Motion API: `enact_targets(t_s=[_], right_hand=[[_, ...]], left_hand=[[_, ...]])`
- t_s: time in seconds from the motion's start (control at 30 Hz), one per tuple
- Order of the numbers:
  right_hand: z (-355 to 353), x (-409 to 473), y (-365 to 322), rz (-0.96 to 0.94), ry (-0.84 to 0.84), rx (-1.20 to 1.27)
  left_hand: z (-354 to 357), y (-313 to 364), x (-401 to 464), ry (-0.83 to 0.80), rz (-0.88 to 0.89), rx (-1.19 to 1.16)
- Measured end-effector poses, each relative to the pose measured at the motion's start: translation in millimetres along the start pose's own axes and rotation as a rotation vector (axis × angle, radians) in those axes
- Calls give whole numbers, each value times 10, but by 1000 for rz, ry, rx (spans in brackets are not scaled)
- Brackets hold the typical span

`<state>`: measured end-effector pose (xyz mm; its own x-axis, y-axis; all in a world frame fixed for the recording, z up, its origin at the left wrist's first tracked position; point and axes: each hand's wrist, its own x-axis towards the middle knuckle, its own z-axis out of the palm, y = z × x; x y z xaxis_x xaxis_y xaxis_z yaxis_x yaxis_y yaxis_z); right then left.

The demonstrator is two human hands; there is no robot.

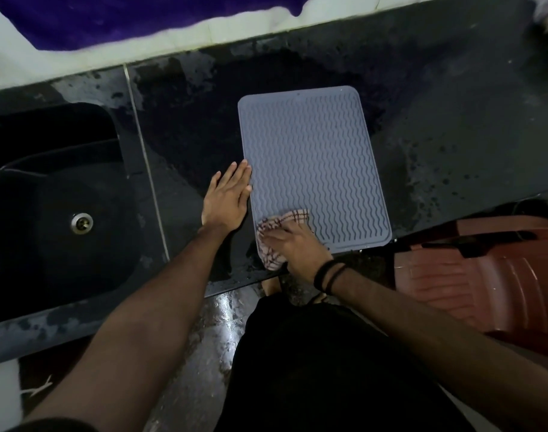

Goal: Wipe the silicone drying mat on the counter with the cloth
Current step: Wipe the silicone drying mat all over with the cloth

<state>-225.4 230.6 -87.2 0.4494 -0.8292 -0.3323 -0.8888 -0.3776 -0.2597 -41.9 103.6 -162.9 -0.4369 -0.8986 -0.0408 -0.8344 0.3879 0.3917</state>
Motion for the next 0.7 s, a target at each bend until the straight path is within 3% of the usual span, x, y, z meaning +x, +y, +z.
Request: enact_targets(t_s=[0.13, 0.23, 0.33, 0.47, 0.7], right_hand=[[-277, -45, 230, -84, -129, 3], [-596, 168, 475, 80, 87, 119], [-805, 633, 607, 232, 228, 79], [-651, 937, 531, 273, 111, 47], [-344, 295, 462, 202, 38, -34]], left_hand=[[13, -4, -10, -5, 0, 4], [12, -4, -11, 0, 9, 32], [-5, 13, -9, -12, 9, 32], [-5, 37, -28, 24, -2, 15], [-3, 57, -13, 34, 0, 16]])
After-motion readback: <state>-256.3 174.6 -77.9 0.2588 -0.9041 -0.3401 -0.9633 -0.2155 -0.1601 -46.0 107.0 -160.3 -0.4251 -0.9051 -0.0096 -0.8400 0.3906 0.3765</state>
